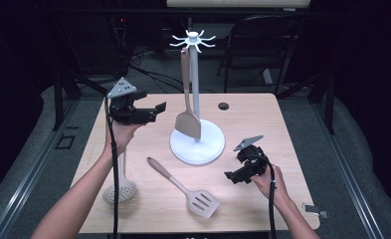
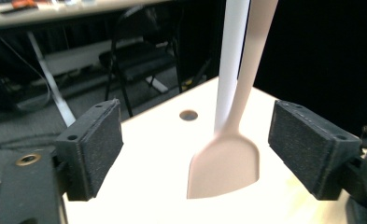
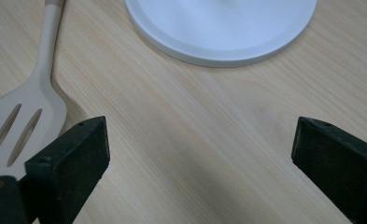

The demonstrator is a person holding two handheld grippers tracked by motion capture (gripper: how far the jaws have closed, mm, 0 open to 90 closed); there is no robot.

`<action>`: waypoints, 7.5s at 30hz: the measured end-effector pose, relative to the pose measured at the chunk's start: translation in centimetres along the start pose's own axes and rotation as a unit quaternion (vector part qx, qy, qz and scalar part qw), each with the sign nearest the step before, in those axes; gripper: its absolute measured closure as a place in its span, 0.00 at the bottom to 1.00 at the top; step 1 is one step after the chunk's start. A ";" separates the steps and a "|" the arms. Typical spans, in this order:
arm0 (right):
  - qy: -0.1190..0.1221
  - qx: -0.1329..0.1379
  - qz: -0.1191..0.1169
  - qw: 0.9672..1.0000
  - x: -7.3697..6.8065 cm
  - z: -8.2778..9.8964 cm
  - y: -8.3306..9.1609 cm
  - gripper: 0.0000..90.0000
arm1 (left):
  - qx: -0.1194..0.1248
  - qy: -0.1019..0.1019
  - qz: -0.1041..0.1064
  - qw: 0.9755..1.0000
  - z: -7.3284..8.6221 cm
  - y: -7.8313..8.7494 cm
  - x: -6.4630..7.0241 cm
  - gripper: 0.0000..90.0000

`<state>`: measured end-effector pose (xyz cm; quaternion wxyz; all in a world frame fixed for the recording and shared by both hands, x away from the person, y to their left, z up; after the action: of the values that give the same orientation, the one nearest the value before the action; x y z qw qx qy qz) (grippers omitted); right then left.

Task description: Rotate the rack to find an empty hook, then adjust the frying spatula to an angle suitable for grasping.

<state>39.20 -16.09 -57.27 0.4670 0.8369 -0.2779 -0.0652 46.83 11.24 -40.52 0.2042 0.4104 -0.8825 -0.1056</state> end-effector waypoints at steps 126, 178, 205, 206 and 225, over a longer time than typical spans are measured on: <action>0.039 0.000 -0.129 0.991 -12.5 -3.6 -4.1 0.69 | -0.136 0.187 -0.024 0.973 18.4 -3.9 0.1 0.59; -0.020 0.085 -0.102 0.991 -10.5 -6.2 -4.8 0.85 | -0.102 0.155 0.107 0.977 18.1 -3.8 5.4 0.76; 0.004 0.048 -0.053 0.997 -6.4 -2.8 -1.1 0.30 | -0.100 0.175 0.178 0.963 15.0 -3.5 7.4 0.86; 0.004 0.044 -0.044 0.998 -5.9 -2.5 -0.9 0.27 | -0.101 0.175 0.179 0.963 15.0 -3.5 7.4 0.86; 0.004 0.024 -0.004 1.000 -3.5 -0.3 0.0 0.15 | -0.099 0.145 0.187 0.966 13.8 -2.5 8.2 0.86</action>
<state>36.34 -14.07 -57.64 0.4476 0.8493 -0.2739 -0.0569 37.60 3.62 -51.54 0.3860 0.2265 -0.8896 -0.0914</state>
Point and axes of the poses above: each handheld gripper's, and its own axes: y roughly backward along the jaws, z roughly out of its underside, x roughly to its right, the point moved 9 cm from there along -y, roughly forward along the jaws, and after that the axes turned 15 degrees about y, right-handed, at the moved point
